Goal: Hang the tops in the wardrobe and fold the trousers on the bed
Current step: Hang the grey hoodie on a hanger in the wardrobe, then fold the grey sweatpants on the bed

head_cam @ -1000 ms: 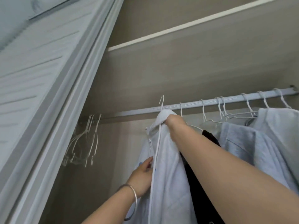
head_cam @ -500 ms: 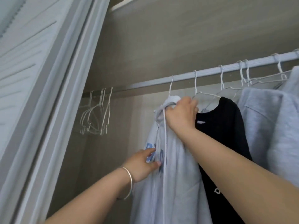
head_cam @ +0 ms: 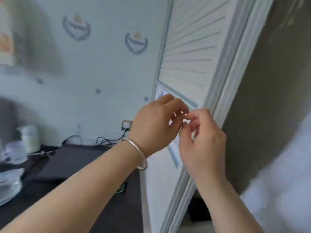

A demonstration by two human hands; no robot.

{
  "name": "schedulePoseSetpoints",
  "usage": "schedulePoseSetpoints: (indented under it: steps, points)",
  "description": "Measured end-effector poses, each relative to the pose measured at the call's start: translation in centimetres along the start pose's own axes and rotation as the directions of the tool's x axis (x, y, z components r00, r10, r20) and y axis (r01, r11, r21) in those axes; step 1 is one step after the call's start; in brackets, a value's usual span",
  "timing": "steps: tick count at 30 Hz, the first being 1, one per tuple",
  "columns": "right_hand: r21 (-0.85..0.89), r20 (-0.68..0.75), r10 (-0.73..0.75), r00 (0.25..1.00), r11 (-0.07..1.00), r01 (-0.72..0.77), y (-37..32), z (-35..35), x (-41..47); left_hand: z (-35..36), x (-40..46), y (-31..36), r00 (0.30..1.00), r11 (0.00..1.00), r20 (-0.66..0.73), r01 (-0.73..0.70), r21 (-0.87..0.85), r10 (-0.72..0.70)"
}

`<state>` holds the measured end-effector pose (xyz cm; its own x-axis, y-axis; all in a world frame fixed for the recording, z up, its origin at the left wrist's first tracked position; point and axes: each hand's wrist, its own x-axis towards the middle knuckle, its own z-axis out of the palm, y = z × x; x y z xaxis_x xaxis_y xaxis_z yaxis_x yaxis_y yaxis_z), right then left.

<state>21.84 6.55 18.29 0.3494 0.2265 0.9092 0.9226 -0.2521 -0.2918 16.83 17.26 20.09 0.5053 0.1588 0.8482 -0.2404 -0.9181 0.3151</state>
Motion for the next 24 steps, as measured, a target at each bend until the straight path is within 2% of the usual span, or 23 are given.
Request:
schedulePoseSetpoints:
  steps: [2, 5, 7, 9, 11, 13, 15, 17, 20, 22, 24]
  points:
    - [0.139, 0.132, 0.062, 0.989, 0.987, -0.081, -3.8, 4.6, -4.0, -4.7, -6.5, -3.6, 0.985, 0.968, -0.017, 0.170, 0.187, -0.169]
    - [0.339, 0.406, 0.094, 0.909, 0.908, -0.246, -11.8, 10.7, -10.5, -13.9, -16.8, -7.4, 0.918, 0.800, 0.009, 0.341, 0.494, -0.397]
    - [0.430, 0.602, -0.010, 0.798, 0.847, -0.313, -18.2, 13.9, -15.1, -20.7, -23.5, -8.3, 0.835, 0.654, 0.005, 0.426, 0.625, -0.550]
    - [0.477, 0.746, -0.159, 0.647, 0.805, -0.352, -25.3, 16.4, -19.9, -27.5, -30.7, -8.1, 0.742, 0.520, -0.040, 0.506, 0.688, -0.669]
    - [0.522, 0.808, -0.291, 0.512, 0.757, -0.392, -32.9, 18.3, -24.8, -33.9, -38.8, -6.7, 0.625, 0.389, -0.157, 0.642, 0.661, -0.764]
    - [0.552, 0.830, -0.418, 0.370, 0.712, -0.434, -41.2, 19.6, -29.6, -40.1, -47.4, -4.4, 0.464, 0.216, -0.329, 0.790, 0.574, -0.823]
    - [0.585, 0.807, -0.534, 0.252, 0.665, -0.464, -48.9, 20.2, -34.4, -45.7, -55.6, -1.2, 0.299, 0.044, -0.460, 0.873, 0.487, -0.836]
    - [0.589, 0.779, -0.610, 0.147, 0.630, -0.507, -55.4, 20.3, -39.0, -50.5, -62.5, 2.3, 0.161, -0.111, -0.593, 0.912, 0.396, -0.789]
    - [0.532, 0.741, -0.670, -0.048, 0.629, -0.567, -62.7, 20.4, -45.5, -55.3, -69.8, 7.2, -0.007, -0.322, -0.778, 0.913, 0.252, -0.629]
    - [0.480, 0.712, -0.684, -0.159, 0.639, -0.601, -66.8, 20.6, -49.1, -57.4, -73.0, 8.8, -0.109, -0.418, -0.820, 0.893, 0.167, -0.561]
    - [0.411, 0.688, -0.678, -0.260, 0.659, -0.630, -70.4, 20.8, -52.2, -59.3, -76.0, 9.2, -0.203, -0.473, -0.828, 0.877, 0.083, -0.523]
